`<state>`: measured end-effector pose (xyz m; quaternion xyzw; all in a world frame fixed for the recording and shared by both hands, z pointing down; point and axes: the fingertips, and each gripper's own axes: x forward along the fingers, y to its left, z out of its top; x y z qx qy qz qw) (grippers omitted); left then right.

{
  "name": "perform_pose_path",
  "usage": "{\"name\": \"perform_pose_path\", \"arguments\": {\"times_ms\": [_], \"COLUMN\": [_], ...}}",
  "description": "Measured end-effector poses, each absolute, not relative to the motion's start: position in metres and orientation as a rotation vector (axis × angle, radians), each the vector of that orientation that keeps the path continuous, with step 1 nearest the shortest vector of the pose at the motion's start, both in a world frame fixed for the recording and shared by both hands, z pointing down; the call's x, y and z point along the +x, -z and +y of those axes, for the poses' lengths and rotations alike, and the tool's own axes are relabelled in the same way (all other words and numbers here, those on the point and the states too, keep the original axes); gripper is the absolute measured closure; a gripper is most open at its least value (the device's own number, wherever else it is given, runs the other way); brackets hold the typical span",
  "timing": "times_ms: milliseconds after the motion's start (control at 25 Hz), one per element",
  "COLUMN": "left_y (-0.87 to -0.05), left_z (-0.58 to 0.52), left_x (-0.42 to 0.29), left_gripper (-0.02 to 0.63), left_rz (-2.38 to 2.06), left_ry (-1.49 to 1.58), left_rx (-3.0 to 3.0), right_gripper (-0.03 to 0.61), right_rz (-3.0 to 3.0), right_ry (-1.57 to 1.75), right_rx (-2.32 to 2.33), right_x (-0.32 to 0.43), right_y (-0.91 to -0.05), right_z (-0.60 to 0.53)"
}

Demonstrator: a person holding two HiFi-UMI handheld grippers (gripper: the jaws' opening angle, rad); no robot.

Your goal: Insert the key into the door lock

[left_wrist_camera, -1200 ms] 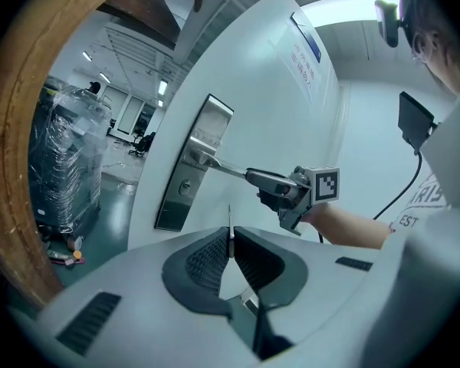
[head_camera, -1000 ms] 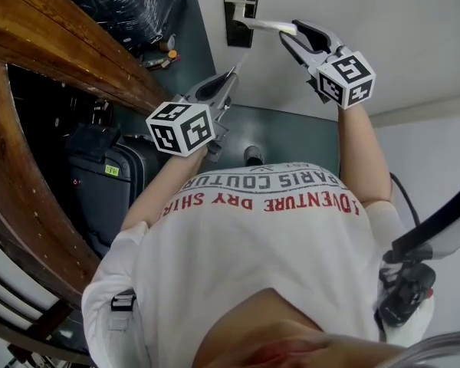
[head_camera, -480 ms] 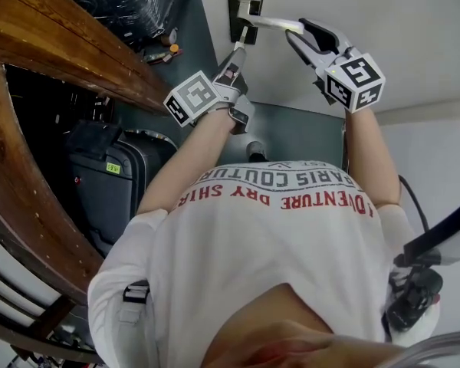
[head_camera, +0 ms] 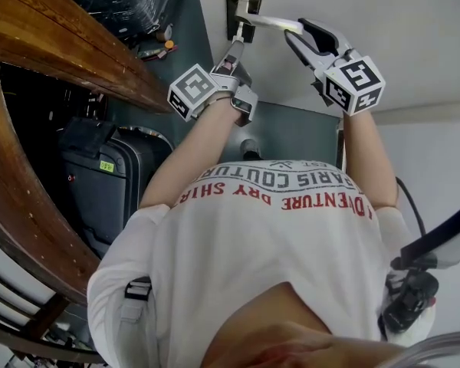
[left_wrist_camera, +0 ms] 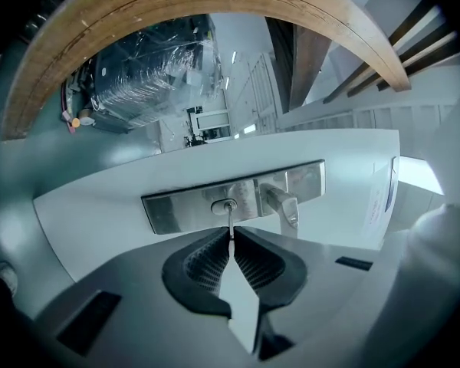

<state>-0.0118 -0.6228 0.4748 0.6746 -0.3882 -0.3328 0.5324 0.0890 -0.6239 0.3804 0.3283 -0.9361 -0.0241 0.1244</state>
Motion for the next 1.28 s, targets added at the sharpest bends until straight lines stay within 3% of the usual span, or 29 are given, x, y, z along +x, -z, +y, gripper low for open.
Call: {"name": "perform_pose_path", "arguments": {"times_ms": [1080,1200,1280], "left_y": [-0.464,-0.465,-0.470], "left_z": [-0.654,-0.653,-0.647], "left_x": [-0.008,-0.006,-0.007], "left_gripper": [0.590,0.490,0.479], "left_rz": [-0.911,-0.914,-0.940], "left_ry": [0.918,0.853,0.783], "left_rx": [1.572,1.657,1.724], "right_gripper": [0.423,0.423,0.422], "right_rz": [-2.735,-2.700,-2.670], "right_ry": [0.115,0.115,0.096], "right_rx": [1.000,1.065,1.137], "right_x": [0.086,0.086,0.095], "right_y": [-0.375,-0.379,-0.383], "right_z": [-0.621,-0.623,-0.625]}}
